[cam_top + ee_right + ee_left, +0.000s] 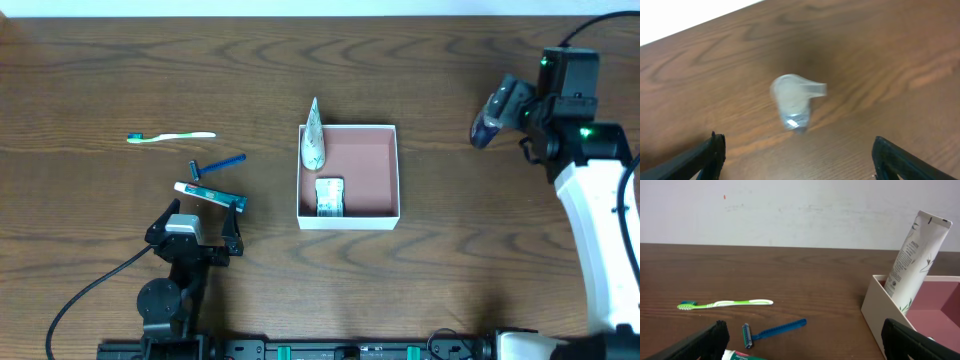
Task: Pack container
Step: 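Move the right gripper to the blue foam soap bottle and grasp it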
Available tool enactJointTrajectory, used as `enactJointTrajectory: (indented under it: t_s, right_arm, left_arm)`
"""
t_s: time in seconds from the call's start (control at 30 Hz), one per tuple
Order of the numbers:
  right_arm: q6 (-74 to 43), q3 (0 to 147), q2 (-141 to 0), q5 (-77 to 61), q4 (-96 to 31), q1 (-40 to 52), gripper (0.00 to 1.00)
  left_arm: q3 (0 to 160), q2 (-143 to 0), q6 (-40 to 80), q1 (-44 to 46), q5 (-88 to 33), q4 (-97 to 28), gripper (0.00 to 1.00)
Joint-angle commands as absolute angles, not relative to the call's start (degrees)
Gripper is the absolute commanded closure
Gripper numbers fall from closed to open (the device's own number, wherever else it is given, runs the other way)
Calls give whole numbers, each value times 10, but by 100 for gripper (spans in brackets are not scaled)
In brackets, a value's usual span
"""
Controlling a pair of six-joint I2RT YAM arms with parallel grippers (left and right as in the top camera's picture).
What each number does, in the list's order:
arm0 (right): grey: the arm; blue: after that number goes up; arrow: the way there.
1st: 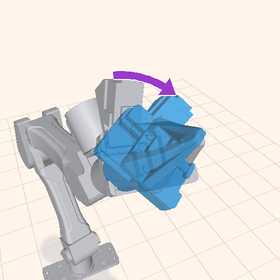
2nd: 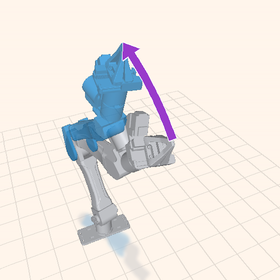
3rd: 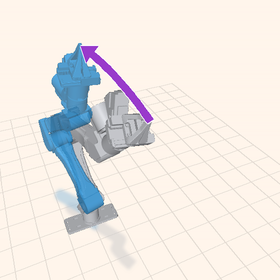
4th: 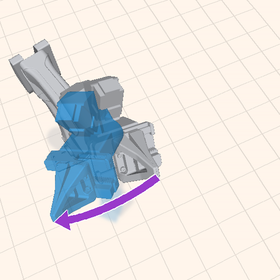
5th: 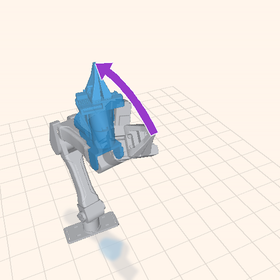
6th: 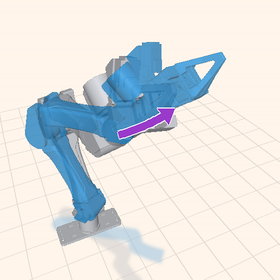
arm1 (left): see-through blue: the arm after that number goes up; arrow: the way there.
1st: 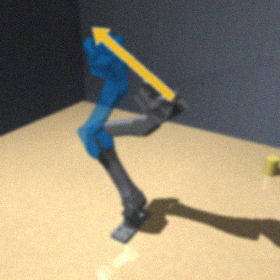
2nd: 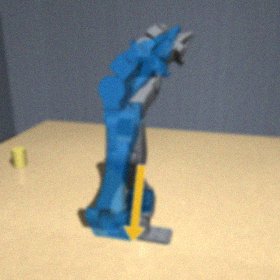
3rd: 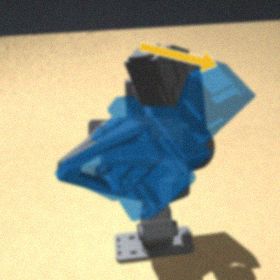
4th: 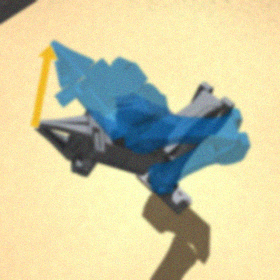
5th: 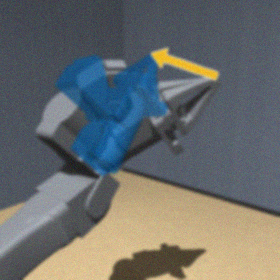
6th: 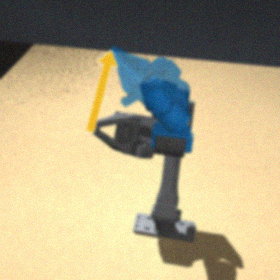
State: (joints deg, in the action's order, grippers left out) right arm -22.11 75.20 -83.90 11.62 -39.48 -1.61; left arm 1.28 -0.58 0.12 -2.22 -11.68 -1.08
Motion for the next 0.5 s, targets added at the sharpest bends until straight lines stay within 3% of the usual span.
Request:
enactJointTrajectory:
  t_s: [0.0,0.47]
  right_arm:
    - [-280,761,-880,120,-394,-37,4]
    - [-310,761,-986,72,-293,-44,1]
  left_arm:
    - [2,-2,-2,-25,-129,-29,2]
    - [2,-2,-2,-25,-129,-29,2]
